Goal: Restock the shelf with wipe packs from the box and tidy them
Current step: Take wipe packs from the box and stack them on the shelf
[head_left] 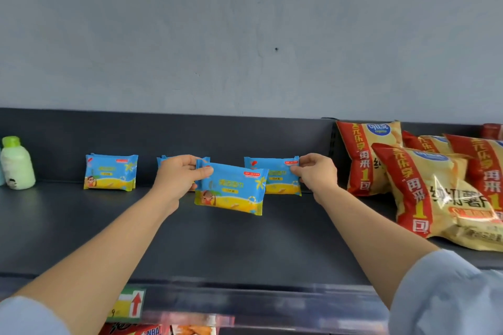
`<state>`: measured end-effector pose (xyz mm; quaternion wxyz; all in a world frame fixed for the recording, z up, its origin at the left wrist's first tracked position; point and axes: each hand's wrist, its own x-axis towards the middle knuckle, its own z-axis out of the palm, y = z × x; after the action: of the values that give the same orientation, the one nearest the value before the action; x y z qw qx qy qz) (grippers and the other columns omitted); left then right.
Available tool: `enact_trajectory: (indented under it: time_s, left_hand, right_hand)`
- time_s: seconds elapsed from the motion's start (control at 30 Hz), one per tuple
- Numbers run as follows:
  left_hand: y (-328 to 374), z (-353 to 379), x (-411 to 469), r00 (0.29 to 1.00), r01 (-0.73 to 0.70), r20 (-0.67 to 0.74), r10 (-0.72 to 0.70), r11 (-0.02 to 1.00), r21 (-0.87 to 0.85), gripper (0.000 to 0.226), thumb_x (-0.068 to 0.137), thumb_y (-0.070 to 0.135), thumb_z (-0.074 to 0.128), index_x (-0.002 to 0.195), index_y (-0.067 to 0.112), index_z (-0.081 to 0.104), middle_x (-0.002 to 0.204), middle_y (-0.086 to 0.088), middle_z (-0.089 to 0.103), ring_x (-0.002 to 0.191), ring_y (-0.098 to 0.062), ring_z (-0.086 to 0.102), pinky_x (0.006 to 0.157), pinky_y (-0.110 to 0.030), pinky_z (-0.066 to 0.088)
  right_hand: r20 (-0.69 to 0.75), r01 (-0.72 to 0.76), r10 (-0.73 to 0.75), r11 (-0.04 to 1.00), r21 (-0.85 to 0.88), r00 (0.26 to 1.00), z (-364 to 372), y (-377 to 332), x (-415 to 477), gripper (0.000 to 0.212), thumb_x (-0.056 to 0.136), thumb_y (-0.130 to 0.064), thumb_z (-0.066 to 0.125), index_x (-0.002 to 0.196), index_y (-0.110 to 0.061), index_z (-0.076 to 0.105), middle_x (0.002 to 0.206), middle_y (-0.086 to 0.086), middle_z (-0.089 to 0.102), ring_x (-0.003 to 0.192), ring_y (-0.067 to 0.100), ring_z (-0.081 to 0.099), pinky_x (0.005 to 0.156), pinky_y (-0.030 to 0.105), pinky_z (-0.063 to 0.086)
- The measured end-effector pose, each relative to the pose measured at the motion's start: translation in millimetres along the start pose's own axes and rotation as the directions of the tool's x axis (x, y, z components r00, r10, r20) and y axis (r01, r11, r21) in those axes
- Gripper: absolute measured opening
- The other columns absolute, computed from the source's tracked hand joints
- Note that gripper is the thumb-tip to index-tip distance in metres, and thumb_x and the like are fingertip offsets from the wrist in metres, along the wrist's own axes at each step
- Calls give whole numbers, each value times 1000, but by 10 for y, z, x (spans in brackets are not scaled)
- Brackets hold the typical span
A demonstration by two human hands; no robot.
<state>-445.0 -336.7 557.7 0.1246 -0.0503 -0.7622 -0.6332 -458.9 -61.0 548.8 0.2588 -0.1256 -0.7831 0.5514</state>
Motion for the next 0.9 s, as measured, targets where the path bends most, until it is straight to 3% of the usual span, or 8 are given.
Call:
enact_trajectory:
  time_s: [0.17, 0.9]
  left_hand:
    - [-22, 76, 216, 1000, 6, 12, -6, 1000, 26, 10, 85, 11, 70, 94, 11, 67, 90, 0, 71, 86, -14, 65, 63, -24, 48]
    - [-213, 203, 671, 991, 40, 121, -58, 989, 140, 7, 86, 10, 69, 91, 14, 66, 89, 0, 71, 85, -9, 65, 63, -22, 50]
  right_hand:
    - [-7, -38, 38, 999, -29, 999, 99, 96, 167, 19, 82, -17, 76, 94, -20, 62, 97, 0, 65, 86, 15, 66, 77, 32, 58]
    - [-24, -124, 123, 989, -79, 992, 516, 321, 564, 28, 83, -14, 74, 111, -11, 67, 105, 5, 67, 95, 20, 66, 80, 39, 59]
